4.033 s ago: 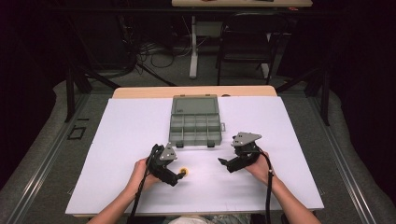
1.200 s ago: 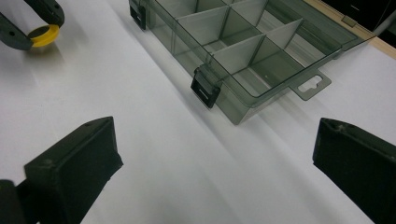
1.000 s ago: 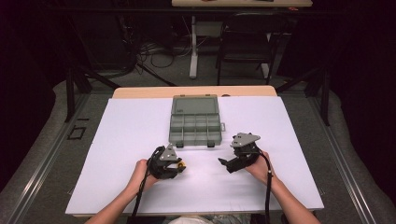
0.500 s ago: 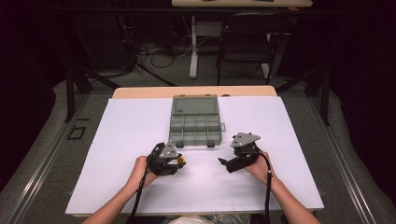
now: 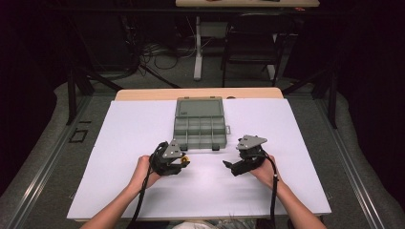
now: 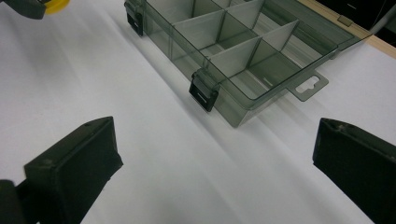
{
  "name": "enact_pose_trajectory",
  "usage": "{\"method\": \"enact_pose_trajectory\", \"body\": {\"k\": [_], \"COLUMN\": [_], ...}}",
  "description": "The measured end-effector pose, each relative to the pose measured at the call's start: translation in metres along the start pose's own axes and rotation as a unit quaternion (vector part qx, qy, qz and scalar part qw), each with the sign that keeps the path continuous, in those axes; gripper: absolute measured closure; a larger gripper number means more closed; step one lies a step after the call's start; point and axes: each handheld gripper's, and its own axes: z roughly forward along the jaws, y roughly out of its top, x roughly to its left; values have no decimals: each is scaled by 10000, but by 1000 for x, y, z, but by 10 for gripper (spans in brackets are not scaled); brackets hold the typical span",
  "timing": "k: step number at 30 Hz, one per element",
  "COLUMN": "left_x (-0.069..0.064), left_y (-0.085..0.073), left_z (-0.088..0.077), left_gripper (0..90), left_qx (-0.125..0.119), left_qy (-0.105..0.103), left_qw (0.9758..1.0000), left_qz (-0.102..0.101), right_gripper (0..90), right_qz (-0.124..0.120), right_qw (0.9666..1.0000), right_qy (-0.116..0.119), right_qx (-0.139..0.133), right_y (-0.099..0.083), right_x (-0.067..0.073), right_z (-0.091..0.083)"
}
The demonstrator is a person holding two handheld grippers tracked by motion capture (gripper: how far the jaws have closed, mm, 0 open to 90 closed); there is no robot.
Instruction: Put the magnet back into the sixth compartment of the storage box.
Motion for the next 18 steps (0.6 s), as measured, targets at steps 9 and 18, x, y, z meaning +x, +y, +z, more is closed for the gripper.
{"method": "enact_pose_trajectory", "body": {"k": [9, 18], "left_x": [4, 8], "left_y": [9, 16], "left_z": [-2, -2], "left_gripper": [631, 631], "left_qx": [-43, -115], "left_qy": [60, 135], "left_qw": [9999, 9998], "left_qz": [70, 92], "right_gripper": [0, 0], "right_qz": [4, 7], "right_qw": [10000, 10000], "right_qy": [-25, -56], "right_qx": [5, -4], "right_y": [0, 0], "right_x": [-1, -1], "right_z": [0, -1]}}
